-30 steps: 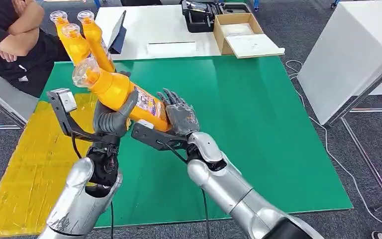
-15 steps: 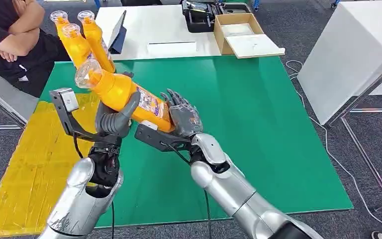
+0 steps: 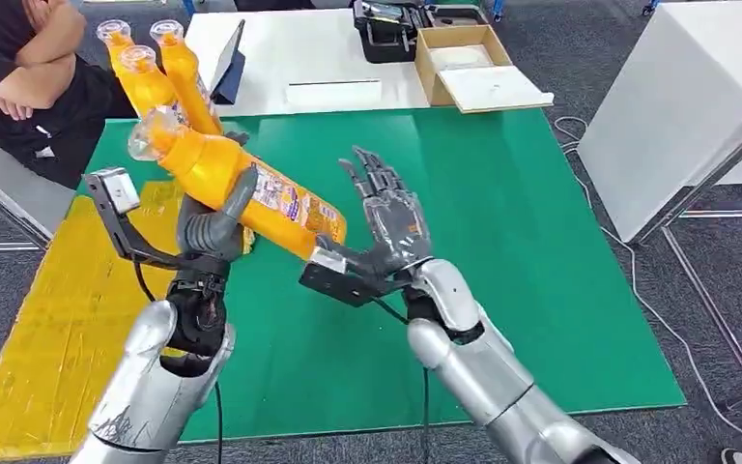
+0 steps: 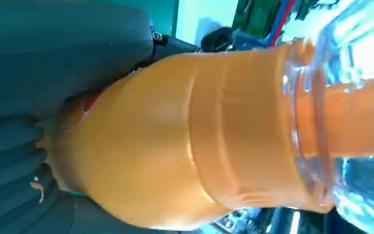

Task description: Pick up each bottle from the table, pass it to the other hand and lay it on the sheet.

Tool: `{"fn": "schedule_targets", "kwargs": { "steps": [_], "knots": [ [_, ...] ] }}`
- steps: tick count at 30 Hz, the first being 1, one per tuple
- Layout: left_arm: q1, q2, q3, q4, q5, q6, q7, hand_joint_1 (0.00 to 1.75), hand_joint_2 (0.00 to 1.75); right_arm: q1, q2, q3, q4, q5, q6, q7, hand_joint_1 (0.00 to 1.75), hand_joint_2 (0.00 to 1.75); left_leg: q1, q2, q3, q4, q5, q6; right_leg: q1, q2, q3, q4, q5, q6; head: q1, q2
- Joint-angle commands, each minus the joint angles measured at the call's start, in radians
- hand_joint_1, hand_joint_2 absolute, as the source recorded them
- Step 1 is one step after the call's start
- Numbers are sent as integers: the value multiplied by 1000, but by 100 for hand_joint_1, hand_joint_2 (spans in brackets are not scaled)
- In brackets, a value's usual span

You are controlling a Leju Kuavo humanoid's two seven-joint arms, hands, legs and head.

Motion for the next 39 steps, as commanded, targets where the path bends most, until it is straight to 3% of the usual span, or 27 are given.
{"fn": "schedule_targets", "kwargs": {
  "steps": [1,5,15,18,22,24,28,31,34,39],
  "knots": [
    [11,35,95,11,-11,-16,-12,175,175,150,-87,-116,-318,-44,-74,-84,0,0,0,-4,4,0,-2,-4,0,-6,5,0,-3,-1,0,0],
    [62,46,114,0,-1,-27,-33,175,175,213,-118,-152,-436,-122,-81,-126,0,0,1,-2,3,-1,-1,-3,0,-3,3,-1,-1,-1,0,0],
    [100,86,169,-15,-3,-23,-57,175,175,292,-157,-191,-548,-112,-91,-119,0,0,1,0,5,0,-3,-4,0,-2,5,0,-2,-1,0,0],
    [102,111,230,-19,-240,61,-119,175,175,347,-180,-237,-638,-87,-59,-112,0,0,1,-2,4,-1,-2,-4,0,-4,4,0,-2,-1,0,0],
    [102,107,248,-20,-248,46,-109,175,175,354,-179,-245,-647,-88,-51,-115,0,0,1,0,3,0,-2,-3,0,-2,2,0,-2,-1,0,0],
    [89,128,249,-11,-440,120,-144,175,175,366,-182,-260,-653,-67,-37,-111,0,0,0,-1,2,0,-1,-3,0,-3,2,0,-1,-1,-1,0],
    [53,187,298,15,-799,129,-120,175,175,402,-208,-316,-691,-23,64,-56,0,0,1,-1,4,0,-2,-4,1,-3,4,0,-2,-1,0,0],
    [44,230,292,36,-1058,166,-110,175,175,445,-239,-371,-707,-84,100,-63,0,0,1,-2,4,0,-2,-5,1,-5,4,1,-2,-2,0,0],
    [50,228,298,37,-1060,168,-111,175,175,464,-247,-387,-715,-100,100,-77,0,0,1,-3,4,-1,-2,-3,0,-5,4,-1,-2,-1,0,0],
    [56,285,242,111,-1310,228,-86,175,175,519,-270,-420,-713,-182,139,-93,0,0,1,-2,5,-1,-2,-4,0,-4,5,-1,-2,-1,0,0]
  ]
}}
